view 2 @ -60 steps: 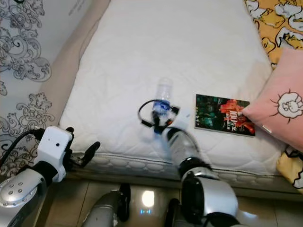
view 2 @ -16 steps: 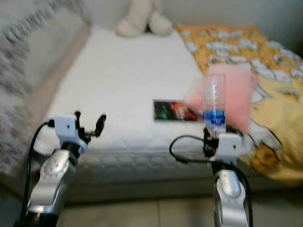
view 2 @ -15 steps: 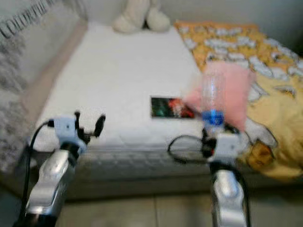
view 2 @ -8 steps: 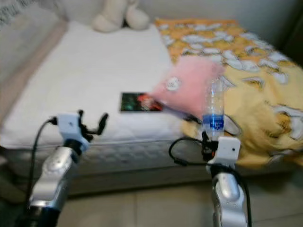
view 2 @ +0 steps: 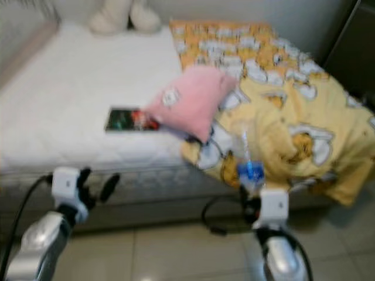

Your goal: Clean up the room

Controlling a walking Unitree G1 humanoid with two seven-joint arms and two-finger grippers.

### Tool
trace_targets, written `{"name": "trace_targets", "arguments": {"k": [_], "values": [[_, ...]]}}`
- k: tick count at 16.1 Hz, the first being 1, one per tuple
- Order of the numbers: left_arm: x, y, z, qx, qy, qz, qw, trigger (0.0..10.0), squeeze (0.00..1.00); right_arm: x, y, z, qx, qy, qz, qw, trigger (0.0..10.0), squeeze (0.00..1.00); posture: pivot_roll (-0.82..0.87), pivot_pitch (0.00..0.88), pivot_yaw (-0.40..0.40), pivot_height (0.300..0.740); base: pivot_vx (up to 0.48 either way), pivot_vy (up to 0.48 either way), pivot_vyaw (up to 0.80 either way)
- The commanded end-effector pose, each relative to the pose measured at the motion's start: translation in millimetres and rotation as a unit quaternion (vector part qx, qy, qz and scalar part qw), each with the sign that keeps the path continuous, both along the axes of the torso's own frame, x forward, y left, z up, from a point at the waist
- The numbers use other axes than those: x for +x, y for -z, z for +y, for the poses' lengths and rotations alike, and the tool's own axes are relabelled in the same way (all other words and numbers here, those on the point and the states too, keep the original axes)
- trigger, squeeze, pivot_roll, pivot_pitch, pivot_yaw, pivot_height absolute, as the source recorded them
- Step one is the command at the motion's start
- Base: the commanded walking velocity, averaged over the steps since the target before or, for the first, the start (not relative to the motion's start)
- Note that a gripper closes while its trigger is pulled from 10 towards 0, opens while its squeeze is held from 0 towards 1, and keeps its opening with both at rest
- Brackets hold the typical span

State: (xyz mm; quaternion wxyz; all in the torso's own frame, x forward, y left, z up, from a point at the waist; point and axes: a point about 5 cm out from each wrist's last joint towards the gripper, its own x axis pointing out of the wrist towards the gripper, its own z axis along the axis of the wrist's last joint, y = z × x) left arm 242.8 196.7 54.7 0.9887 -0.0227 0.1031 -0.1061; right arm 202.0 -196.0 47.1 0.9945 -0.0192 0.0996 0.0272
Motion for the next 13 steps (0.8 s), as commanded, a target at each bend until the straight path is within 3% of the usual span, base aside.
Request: {"name": "trace_targets", "arguments": {"k": [1, 5, 8, 13], "values": [[10.3, -11, -10.8, -0.004, 0.001, -0.028, 1.0, 10.0, 0.0, 7.4, -13, -1.5, 0.001, 0.0, -0.028, 1.0, 10.0, 0.0, -0.11, 0.0, -0.002, 0.74, 0.0, -0.48, 0.8], [15.6, -10, -17.4, -0.008, -0.027, -0.021, 0.999, 10.0, 0.0, 19.5, -12, -12.3, 0.034, 0.043, -0.027, 0.998, 10.0, 0.0, -0.11, 0.0, -0.007, 0.74, 0.0, 0.0, 0.72], [29.1, -16, -12.2, 0.002, -0.047, -0.035, 0.998, 10.0, 0.0, 13.7, -6, -20.6, 0.028, 0.047, -0.016, 0.998, 10.0, 0.0, -0.12, 0.0, -0.006, 0.74, 0.0, 0.0, 0.7], [34.7, -20, -25.9, 0.01, -0.022, -0.045, 0.999, 10.0, 0.0, 19.6, -5, -13.8, 0.048, 0.055, -0.026, 0.997, 10.0, 0.0, -0.13, 0.0, 0.02, 0.74, 0.0, 0.0, 0.66]]}}
